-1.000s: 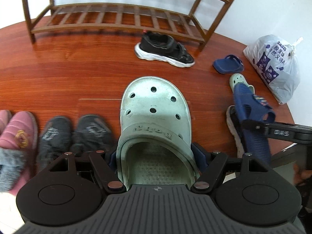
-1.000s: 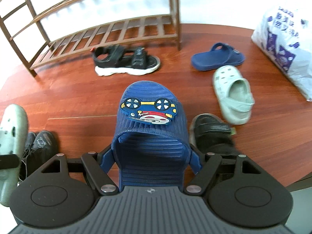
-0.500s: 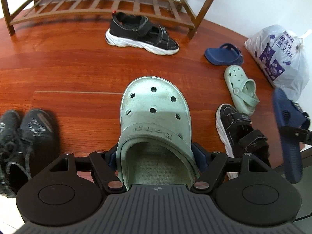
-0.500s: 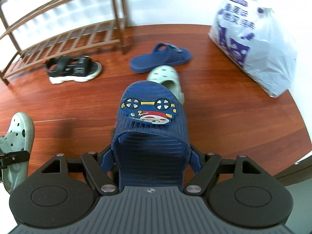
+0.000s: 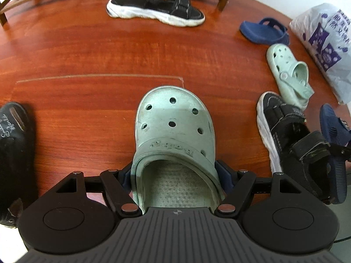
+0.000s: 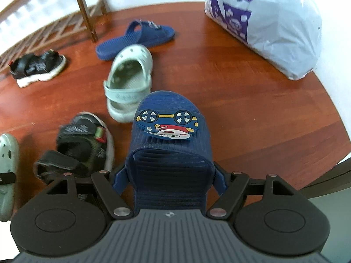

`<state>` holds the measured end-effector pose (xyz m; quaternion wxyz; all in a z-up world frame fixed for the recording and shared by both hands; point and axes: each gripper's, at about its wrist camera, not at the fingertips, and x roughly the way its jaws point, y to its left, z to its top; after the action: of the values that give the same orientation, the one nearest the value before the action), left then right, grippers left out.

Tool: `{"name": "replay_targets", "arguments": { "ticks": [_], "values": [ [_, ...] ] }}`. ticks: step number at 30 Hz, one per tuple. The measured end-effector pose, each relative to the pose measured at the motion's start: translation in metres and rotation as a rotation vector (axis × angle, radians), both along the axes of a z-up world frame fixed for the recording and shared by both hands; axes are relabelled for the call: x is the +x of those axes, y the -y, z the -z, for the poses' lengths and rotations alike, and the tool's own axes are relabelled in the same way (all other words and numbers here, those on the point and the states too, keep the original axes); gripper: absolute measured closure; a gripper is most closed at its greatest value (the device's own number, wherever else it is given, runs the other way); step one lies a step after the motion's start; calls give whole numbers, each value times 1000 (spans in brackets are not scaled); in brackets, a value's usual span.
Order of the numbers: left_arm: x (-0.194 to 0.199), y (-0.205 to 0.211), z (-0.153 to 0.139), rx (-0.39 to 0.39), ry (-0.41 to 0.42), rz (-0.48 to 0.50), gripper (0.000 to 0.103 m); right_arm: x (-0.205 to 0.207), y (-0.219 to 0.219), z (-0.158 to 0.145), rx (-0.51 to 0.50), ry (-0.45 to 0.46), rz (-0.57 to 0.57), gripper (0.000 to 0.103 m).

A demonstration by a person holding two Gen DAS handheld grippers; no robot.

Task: Organize scattered shoes
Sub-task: 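Carry and set down the blue slide with the right tool while the left tool sets down the mint clog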

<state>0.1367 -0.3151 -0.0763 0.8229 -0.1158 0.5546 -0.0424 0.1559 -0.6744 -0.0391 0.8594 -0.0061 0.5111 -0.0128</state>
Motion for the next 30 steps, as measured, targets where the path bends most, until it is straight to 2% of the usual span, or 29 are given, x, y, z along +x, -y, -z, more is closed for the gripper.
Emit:
{"name": "replay_targets", "arguments": {
  "ticks": [6, 12, 18, 25, 30],
  "values": [
    [3, 6, 11, 24, -17, -6, 29, 9, 4, 22, -14, -25, -19, 23],
    [7, 12, 13, 50, -15, -3, 28, 15, 6, 31, -14, -42, -28, 22],
    [11, 15, 13, 59, -32, 3, 23, 19, 9, 31, -3, -46, -29, 20],
    [13, 16, 3, 67, -9, 24, 13, 18, 8, 22, -14, -27, -45, 4],
    [12, 12, -11, 63, 15, 16, 9, 21, 5, 6, -9, 2, -56, 3]
  ]
}}
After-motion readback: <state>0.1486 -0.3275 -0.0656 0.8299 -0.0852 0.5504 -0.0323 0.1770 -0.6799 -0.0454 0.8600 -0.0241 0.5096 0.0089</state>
